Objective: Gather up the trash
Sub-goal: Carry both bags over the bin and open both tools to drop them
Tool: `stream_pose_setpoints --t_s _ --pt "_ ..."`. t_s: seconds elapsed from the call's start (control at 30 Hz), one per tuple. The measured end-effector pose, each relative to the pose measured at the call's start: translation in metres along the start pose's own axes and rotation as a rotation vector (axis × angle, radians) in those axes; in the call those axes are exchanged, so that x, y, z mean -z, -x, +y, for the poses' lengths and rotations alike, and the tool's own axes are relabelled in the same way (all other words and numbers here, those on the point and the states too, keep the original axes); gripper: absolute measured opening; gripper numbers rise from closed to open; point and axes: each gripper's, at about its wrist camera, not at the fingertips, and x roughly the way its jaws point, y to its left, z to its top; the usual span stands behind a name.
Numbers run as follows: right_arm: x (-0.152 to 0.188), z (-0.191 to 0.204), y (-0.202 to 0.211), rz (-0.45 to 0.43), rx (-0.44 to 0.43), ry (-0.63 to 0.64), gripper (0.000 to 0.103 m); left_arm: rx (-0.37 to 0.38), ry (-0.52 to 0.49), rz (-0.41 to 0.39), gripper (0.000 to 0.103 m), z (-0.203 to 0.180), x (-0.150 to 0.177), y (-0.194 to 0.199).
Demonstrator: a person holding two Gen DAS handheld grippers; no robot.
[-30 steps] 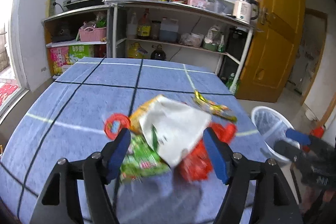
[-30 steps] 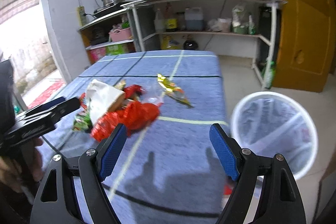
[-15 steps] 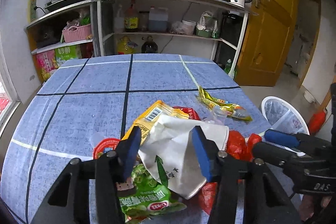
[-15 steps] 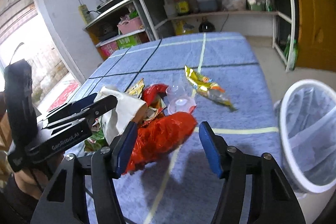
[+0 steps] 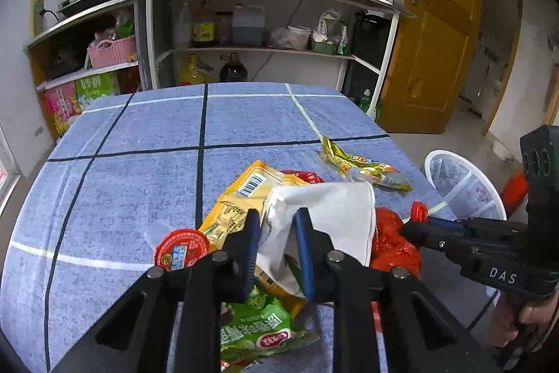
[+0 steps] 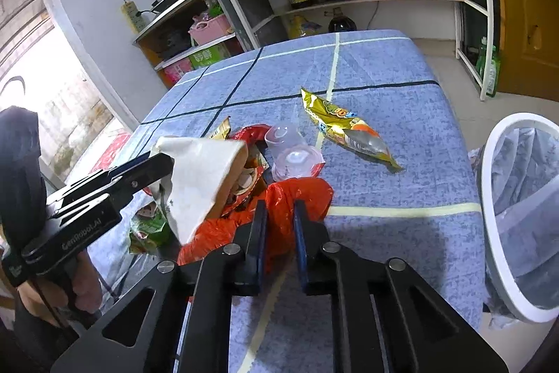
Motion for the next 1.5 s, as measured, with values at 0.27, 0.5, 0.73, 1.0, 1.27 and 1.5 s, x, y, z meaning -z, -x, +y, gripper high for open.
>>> stream_pose_setpoints --t_s 0.27,0.5,0.73,1.0,1.27,1.5 --pt "0.004 -0.003 0.014 -0.022 0.001 0.021 0.011 -0.007 -0.004 -0.050 0.015 -0.006 0.003 0.020" --pt "0.003 -0.011 0.036 -0.062 -0.006 0.019 0.010 0.005 0.019 -0.105 0.014 -0.007 -0.001 0.043" --pt "0.001 -0.030 0.061 -0.113 0.018 -0.004 0.010 0.049 0.014 -0.115 0.014 -0.029 -0.007 0.046" --pt "-0.002 -0.095 0.103 -0.183 0.123 -0.098 0.010 0.142 -0.034 -0.090 0.014 -0.089 -0.025 0.023" --pt "0.002 -0.171 0.136 -0.217 0.271 -0.192 0.010 0.245 -0.111 -0.050 0.014 -0.167 -0.045 -0.015" --pt "0.014 -0.215 0.131 -0.180 0.335 -0.248 0.011 0.301 -0.171 0.005 0.015 -0.223 -0.044 -0.056"
